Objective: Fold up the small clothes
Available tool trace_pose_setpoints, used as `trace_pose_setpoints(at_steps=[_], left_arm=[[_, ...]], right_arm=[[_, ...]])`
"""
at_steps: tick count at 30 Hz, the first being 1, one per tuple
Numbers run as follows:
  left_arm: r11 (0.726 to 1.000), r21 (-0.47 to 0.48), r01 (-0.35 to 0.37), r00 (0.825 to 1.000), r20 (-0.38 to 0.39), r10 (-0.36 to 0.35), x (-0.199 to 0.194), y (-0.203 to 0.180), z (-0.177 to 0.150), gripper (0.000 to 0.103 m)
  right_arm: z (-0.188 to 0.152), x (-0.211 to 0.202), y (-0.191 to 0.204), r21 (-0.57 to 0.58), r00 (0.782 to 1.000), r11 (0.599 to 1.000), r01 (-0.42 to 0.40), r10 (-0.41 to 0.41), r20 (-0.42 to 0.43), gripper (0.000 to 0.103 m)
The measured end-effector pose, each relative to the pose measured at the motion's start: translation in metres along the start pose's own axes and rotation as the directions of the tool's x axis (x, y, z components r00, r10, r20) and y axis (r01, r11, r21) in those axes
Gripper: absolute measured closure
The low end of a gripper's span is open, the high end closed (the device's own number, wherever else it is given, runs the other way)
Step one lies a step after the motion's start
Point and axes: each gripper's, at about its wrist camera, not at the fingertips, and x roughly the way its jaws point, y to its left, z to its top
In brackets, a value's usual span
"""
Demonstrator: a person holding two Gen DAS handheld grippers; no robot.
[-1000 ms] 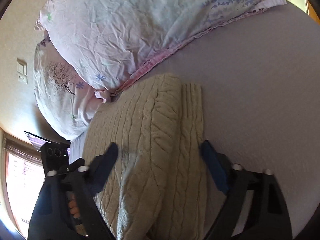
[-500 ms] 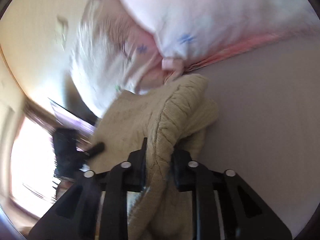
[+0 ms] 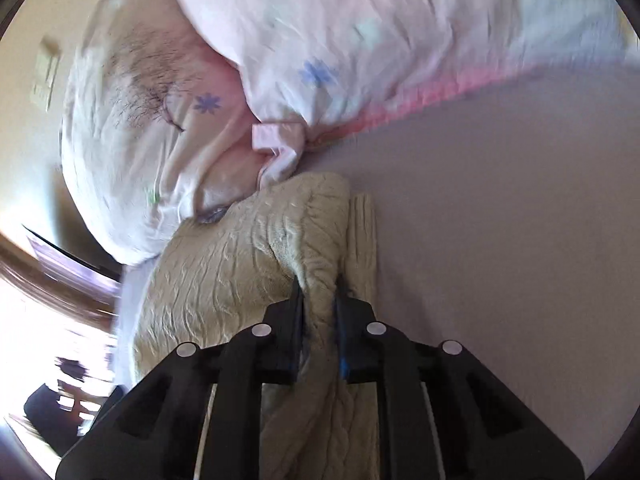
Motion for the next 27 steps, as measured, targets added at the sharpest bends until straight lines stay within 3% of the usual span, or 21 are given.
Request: trace_pose_setpoints(at_steps=[1,2,4,7,10,14,19,21,27], left_arm=[[1.000,0.005,-0.017,1.000,-0.007,0.017,-0.004,0.002,-0.006,0.002],[0.999,0.005,-0.037,0.999,-0.017,0.037,-0.005,0.002,-0.013,0.002],[0.997,0.000,-0.076,0.996,-0.056,0.076,-0.003,0.002,-0.026,0.002],[0.989,0.022,-0.145,0.981,-0.126,0.146,0.011,-0.002,-0.036,0.002],[0.987,0.053,-0.151,0.974,-0.161,0.158,0.025,-0.008,-0.042,0.002],[0.970,0.102,-0.220,0.955,-0.181,0.235,0.038,-0.014,-0.048,0.002],[0.959,0.112,-0.262,0.945,-0.169,0.278,0.042,-0.018,-0.048,0.002],[0.958,0.107,-0.267,0.947,-0.156,0.281,0.042,-0.017,-0.048,0.002],[0.958,0.112,-0.264,0.952,-0.131,0.277,0.041,-0.017,-0.049,0.002]], right_arm=[[-0.008,-0.015,0.004,-0.047,0.998,0.998,0.052,-0.050,0.046,0.071],[-0.021,-0.038,0.011,-0.092,0.992,0.993,0.072,-0.062,0.110,0.040],[-0.043,-0.071,0.012,-0.137,0.983,0.989,0.047,-0.021,0.184,0.004],[-0.083,-0.100,0.020,-0.180,0.964,0.968,0.173,-0.129,0.233,0.001],[-0.119,-0.095,0.029,-0.259,0.979,0.953,0.157,-0.115,0.170,0.001],[-0.144,-0.061,0.047,-0.322,0.980,0.926,0.198,-0.177,0.094,0.001],[-0.141,-0.030,0.061,-0.331,0.966,0.908,0.257,-0.256,0.047,0.001],[-0.138,-0.022,0.064,-0.348,0.947,0.886,0.305,-0.320,0.014,0.001],[-0.141,-0.025,0.064,-0.325,0.953,0.900,0.291,-0.303,0.013,0.001]])
